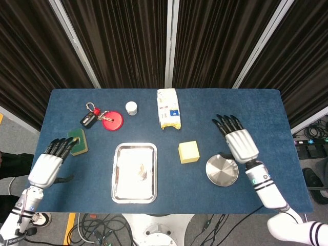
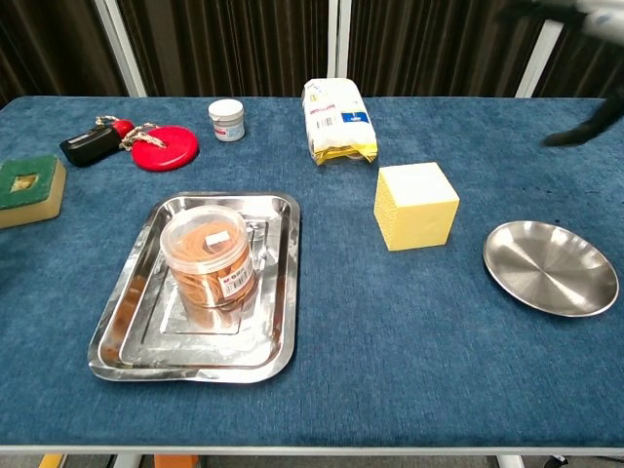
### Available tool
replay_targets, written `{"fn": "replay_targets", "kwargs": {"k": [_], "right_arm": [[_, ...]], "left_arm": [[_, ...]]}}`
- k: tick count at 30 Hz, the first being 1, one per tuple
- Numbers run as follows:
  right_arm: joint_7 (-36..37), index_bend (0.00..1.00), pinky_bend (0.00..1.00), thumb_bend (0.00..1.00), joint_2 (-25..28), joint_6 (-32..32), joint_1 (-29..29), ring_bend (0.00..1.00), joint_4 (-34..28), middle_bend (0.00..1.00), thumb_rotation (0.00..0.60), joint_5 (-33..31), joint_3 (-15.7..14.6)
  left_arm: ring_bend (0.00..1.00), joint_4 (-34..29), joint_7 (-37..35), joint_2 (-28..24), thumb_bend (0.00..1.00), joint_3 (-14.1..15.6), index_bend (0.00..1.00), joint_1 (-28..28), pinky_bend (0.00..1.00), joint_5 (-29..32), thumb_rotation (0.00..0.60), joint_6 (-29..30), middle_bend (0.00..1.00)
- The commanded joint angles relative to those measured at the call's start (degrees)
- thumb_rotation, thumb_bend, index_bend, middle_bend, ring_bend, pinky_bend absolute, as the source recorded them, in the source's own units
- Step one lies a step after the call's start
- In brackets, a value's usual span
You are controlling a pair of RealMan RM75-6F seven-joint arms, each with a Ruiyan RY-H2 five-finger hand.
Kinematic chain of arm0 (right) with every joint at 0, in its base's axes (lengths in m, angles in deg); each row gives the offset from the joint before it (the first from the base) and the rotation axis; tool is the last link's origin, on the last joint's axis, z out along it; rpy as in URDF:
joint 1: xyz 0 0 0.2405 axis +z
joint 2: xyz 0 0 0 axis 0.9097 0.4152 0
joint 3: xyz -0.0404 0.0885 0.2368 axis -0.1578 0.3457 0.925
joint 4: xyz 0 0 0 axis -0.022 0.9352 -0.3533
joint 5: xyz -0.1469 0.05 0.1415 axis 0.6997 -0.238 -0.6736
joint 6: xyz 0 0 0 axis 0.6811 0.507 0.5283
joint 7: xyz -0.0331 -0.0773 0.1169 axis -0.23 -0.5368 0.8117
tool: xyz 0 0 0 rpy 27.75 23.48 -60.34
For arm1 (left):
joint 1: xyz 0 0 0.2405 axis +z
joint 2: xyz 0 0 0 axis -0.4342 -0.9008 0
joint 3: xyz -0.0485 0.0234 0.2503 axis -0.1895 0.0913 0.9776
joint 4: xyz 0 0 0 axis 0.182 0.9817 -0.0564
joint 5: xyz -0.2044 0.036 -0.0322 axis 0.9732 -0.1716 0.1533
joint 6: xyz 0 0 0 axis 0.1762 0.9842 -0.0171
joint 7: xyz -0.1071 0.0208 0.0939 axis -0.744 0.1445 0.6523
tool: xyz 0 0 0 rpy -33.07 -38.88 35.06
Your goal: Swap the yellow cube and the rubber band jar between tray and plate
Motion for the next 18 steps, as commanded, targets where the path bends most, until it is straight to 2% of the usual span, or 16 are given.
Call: {"fn": "replay_targets", "kwargs": {"k": [1,8,18], "right_arm": [[3.2,0.0,0.0,0.06,4.2,4.7,-4.4,0.0,-2.3,0.0,0.6,2.1,-1.6],[8.6,0.0,0.0,0.06,6.7,9.7,-8.7,0.0,-1.2,0.0,0.6,4.4,-2.7],[12.3,0.0,0.0,0.06,7.5,10.6,-10.0,0.0,1.0,0.0,0.6,4.6,-2.2]], "left_arm": [[0.0,-0.3,0.0,1.8,0.0,0.2,0.04,-2.1,0.06,-1.5,0.6,-2.2,0.0],[0.0,-0.7,0.7,4.1,0.0,1.9,0.04,-5.9,0.06,-3.4,0.6,-7.9,0.0],[0.0,1.8,-0.4,9.0,0.0,1.5,0.04,-11.8,0.06,-4.9,0.6,-13.7,0.0]]}}
